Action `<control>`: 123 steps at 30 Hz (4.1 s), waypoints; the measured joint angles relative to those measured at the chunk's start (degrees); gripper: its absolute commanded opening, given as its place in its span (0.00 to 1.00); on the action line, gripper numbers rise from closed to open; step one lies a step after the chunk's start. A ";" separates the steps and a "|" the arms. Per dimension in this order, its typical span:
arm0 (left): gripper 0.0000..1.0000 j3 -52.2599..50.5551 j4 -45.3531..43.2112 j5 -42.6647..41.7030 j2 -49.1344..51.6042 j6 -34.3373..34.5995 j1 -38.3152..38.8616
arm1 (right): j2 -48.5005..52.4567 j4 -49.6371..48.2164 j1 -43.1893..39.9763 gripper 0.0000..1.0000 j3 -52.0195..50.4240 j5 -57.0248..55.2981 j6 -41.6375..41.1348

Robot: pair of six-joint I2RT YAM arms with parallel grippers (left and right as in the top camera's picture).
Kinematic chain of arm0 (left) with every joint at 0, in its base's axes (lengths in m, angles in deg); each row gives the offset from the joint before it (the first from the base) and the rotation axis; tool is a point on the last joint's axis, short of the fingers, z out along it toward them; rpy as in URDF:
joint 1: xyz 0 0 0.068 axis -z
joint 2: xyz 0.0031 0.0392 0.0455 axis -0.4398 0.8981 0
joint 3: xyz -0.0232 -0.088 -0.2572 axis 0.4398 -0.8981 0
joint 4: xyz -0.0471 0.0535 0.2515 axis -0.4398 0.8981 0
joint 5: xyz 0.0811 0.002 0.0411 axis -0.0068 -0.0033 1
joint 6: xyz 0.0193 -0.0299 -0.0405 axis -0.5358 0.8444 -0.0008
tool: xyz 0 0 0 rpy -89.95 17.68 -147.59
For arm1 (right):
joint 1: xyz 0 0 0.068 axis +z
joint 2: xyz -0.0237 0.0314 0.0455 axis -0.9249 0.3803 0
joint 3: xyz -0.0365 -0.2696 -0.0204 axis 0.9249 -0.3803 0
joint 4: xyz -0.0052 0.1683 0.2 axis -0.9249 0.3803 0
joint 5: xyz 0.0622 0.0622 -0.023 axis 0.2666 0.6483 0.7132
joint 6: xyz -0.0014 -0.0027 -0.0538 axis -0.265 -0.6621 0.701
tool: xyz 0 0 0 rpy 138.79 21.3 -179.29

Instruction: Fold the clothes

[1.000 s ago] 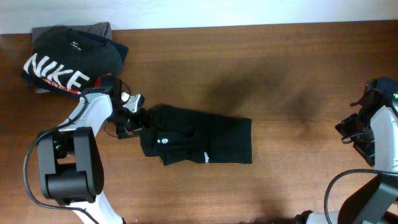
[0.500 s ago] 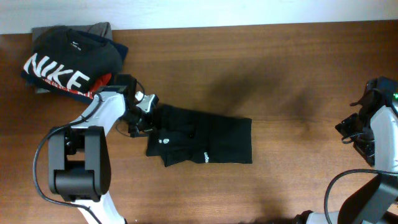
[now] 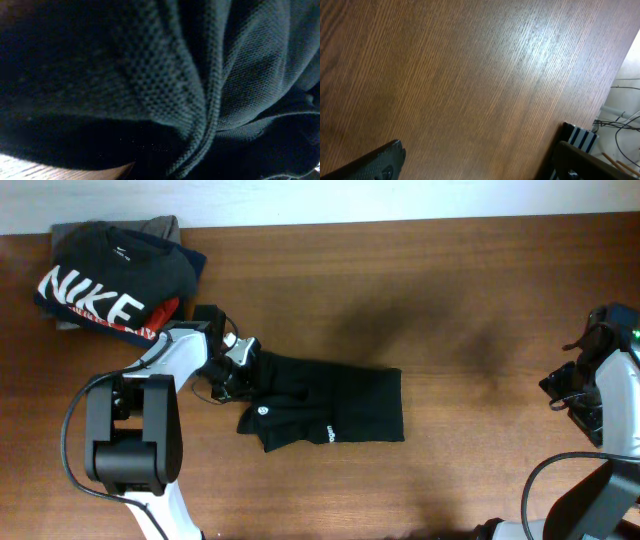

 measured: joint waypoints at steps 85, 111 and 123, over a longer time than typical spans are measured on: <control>0.21 15.87 10.16 29.51 -8.04 26.14 33.83 | -0.02 0.00 0.00 0.99 0.00 0.00 0.00; 1.00 47.34 39.34 36.44 -7.39 24.11 36.02 | -0.02 0.00 0.00 0.99 0.02 0.00 0.02; 0.34 35.30 36.57 35.95 -7.37 25.16 22.73 | -0.02 0.02 0.00 0.99 0.02 0.07 0.00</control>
